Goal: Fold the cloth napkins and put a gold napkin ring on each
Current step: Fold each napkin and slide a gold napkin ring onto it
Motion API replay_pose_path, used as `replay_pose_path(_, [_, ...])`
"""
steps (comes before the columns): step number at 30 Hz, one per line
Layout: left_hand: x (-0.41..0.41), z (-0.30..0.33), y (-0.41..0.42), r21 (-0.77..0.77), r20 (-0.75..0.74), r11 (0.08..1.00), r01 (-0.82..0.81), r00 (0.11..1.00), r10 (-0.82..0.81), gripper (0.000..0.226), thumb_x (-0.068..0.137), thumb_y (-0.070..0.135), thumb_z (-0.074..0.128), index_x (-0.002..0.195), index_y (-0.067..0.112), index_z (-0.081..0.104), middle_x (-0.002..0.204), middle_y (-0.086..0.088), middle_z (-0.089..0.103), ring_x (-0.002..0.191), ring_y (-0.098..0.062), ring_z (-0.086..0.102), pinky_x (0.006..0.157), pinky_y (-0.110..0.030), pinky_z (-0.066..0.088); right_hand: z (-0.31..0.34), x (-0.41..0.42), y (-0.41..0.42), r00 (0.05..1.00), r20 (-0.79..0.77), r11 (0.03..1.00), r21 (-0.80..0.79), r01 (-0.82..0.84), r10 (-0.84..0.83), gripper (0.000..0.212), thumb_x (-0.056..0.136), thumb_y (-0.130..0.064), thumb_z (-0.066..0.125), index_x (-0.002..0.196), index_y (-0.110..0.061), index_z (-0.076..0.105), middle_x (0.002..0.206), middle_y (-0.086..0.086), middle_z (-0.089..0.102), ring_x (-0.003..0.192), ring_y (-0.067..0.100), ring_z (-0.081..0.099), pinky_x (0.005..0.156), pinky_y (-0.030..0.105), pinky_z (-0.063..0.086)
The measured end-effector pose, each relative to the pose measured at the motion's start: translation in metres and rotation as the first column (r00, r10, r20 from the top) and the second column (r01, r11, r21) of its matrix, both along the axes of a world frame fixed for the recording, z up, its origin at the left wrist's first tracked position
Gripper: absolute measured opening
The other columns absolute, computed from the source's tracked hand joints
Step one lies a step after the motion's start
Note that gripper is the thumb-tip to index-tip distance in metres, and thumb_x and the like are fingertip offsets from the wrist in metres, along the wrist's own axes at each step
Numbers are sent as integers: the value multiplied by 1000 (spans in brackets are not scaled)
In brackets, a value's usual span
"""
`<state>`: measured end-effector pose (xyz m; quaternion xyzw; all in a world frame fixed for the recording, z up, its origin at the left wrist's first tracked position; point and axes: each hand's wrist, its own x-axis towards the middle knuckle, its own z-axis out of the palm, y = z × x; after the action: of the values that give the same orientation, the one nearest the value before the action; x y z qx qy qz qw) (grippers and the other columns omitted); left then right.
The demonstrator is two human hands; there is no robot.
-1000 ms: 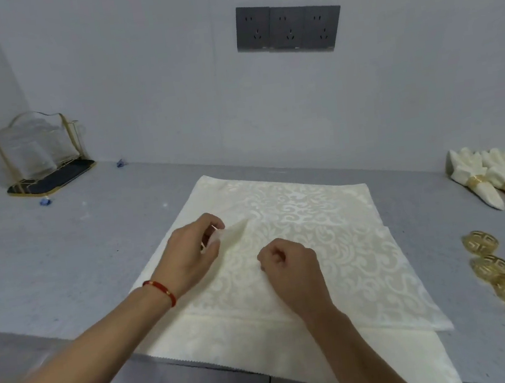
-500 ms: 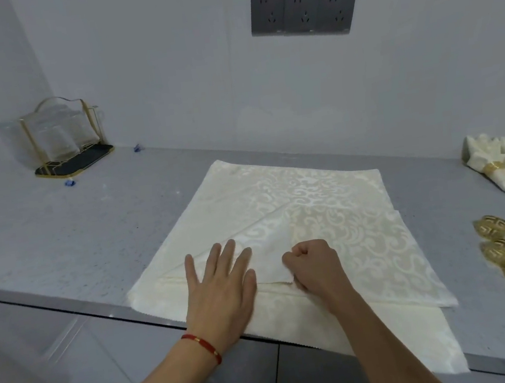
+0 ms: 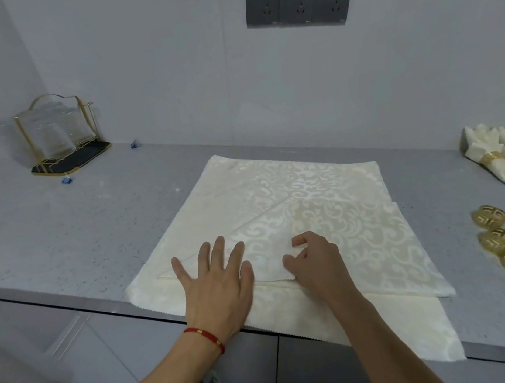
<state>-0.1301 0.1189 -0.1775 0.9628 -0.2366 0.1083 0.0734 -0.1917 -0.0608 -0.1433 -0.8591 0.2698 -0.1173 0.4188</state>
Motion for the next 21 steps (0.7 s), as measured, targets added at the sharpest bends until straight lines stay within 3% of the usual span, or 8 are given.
replay_pose_path(6, [1, -2, -1, 32, -33, 1000, -1, 999, 2, 57, 93, 47, 27, 141, 32, 53, 154, -6, 45, 142, -34, 39, 105, -79, 16, 5, -2, 6, 993, -105, 978, -196, -74, 54, 53, 89, -27, 66, 136, -22, 42, 89, 1, 66, 85, 20, 66, 80, 38, 57])
replay_pose_path(9, [2, -3, -2, 102, -58, 995, 16, 998, -10, 62, 92, 47, 24, 144, 28, 53, 154, -11, 46, 140, -39, 41, 99, -84, 18, 20, 1, 12, 972, -229, 831, -530, -169, 51, 39, 95, -34, 58, 129, -20, 45, 99, -2, 59, 89, 20, 60, 71, 33, 46])
replay_pose_path(11, [4, -2, -4, 165, -84, 986, 16, 996, -2, 73, 90, 48, 6, 154, 30, 37, 162, -12, 31, 147, -41, 29, 98, -85, 14, 28, 15, 14, 986, -128, 727, -667, -162, 103, 36, 99, -38, 53, 130, -19, 52, 117, 0, 57, 106, 19, 57, 76, 32, 46])
replay_pose_path(13, [6, -1, -5, 196, -105, 980, 12, 994, 9, 83, 82, 48, -13, 159, 33, 13, 168, -8, 9, 152, -38, 10, 100, -85, 10, 25, 39, 9, 960, -97, 711, -652, -262, 264, 46, 104, -41, 47, 145, -19, 49, 147, 3, 49, 135, 22, 45, 103, 37, 43])
replay_pose_path(15, [4, 5, -5, 219, -143, 976, 18, 990, 14, 85, 77, 48, -20, 159, 34, 2, 169, -6, 0, 153, -36, 2, 100, -85, 10, 11, 58, 2, 900, -252, 674, -598, -434, 356, 60, 108, -50, 33, 161, -22, 28, 170, 3, 19, 157, 24, 13, 126, 46, 15])
replay_pose_path(16, [4, 8, -6, 238, -157, 971, 25, 987, 13, 82, 80, 49, -18, 158, 34, 0, 168, -6, -2, 153, -36, 0, 100, -85, 10, 0, 63, -2, 877, -338, 656, -583, -480, 341, 64, 108, -54, 25, 164, -24, 17, 173, 0, 6, 159, 23, 0, 128, 49, 4])
replay_pose_path(18, [5, 15, -6, 281, -195, 959, 36, 981, 20, 66, 94, 50, -4, 157, 32, 2, 168, -7, -1, 152, -37, 2, 101, -85, 10, -18, 67, -7, 859, -404, 655, -562, -504, 315, 67, 107, -59, 14, 166, -27, 3, 173, -4, -6, 159, 19, -11, 127, 52, -5])
replay_pose_path(21, [18, 40, -16, 337, -222, 940, 45, 974, 33, 48, 99, 42, 21, 145, 28, 28, 155, -11, 25, 144, -39, 22, 102, -81, 15, -23, 67, -8, 862, -389, 664, -556, -500, 324, 67, 107, -59, 11, 165, -28, -1, 173, -6, -10, 158, 18, -14, 127, 53, -7])
